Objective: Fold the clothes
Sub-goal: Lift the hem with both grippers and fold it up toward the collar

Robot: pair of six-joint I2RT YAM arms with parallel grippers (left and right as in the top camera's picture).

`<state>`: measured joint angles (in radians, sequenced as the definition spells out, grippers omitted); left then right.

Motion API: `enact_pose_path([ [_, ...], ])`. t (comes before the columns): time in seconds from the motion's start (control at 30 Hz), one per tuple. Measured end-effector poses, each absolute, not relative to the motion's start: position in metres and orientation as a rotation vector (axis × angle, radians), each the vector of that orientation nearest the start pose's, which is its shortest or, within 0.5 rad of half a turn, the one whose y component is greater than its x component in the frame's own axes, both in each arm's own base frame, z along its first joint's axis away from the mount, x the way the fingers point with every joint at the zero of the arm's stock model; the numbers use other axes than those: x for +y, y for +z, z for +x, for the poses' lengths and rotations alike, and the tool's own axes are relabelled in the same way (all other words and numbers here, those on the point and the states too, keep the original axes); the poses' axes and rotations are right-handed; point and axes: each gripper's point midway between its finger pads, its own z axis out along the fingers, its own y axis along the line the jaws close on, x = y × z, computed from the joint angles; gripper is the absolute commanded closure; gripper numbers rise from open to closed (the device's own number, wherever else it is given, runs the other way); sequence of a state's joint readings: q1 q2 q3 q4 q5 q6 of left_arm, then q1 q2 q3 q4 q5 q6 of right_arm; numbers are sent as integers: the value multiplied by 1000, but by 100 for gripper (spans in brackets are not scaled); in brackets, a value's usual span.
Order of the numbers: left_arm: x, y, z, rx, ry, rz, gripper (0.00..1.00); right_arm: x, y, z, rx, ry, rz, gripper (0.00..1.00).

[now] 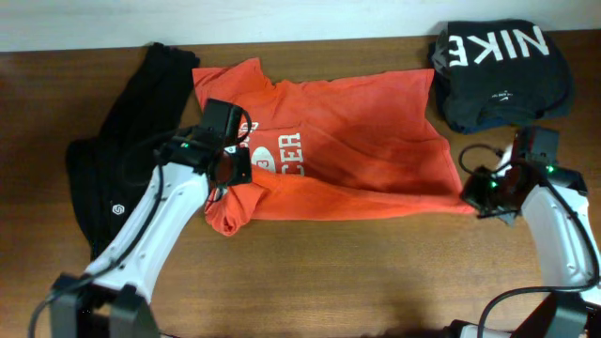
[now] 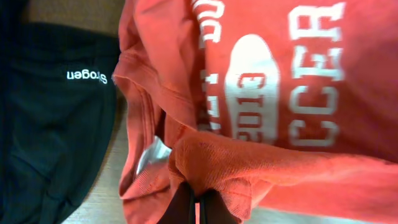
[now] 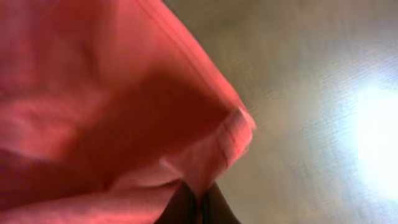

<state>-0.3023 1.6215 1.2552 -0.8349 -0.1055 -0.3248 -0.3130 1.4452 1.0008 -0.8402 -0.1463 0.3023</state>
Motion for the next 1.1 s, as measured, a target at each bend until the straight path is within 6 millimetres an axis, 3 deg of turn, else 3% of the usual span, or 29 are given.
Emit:
enact_pose_path([
  [0.2, -86, 94, 382, 2736, 89, -60, 99, -48, 95, 332, 2656, 227, 666, 95],
  [0.47, -83, 100, 408, 2628, 130, -86, 99, -46, 60, 344, 2717, 231, 670, 95],
  [0.63, -75, 98, 414, 2603, 197, -103, 99, -48, 51, 351, 2712, 230, 662, 95],
  [1.1, -52, 87, 432, 2561, 272, -176, 99, -53, 63, 379, 2605, 213, 556, 96],
])
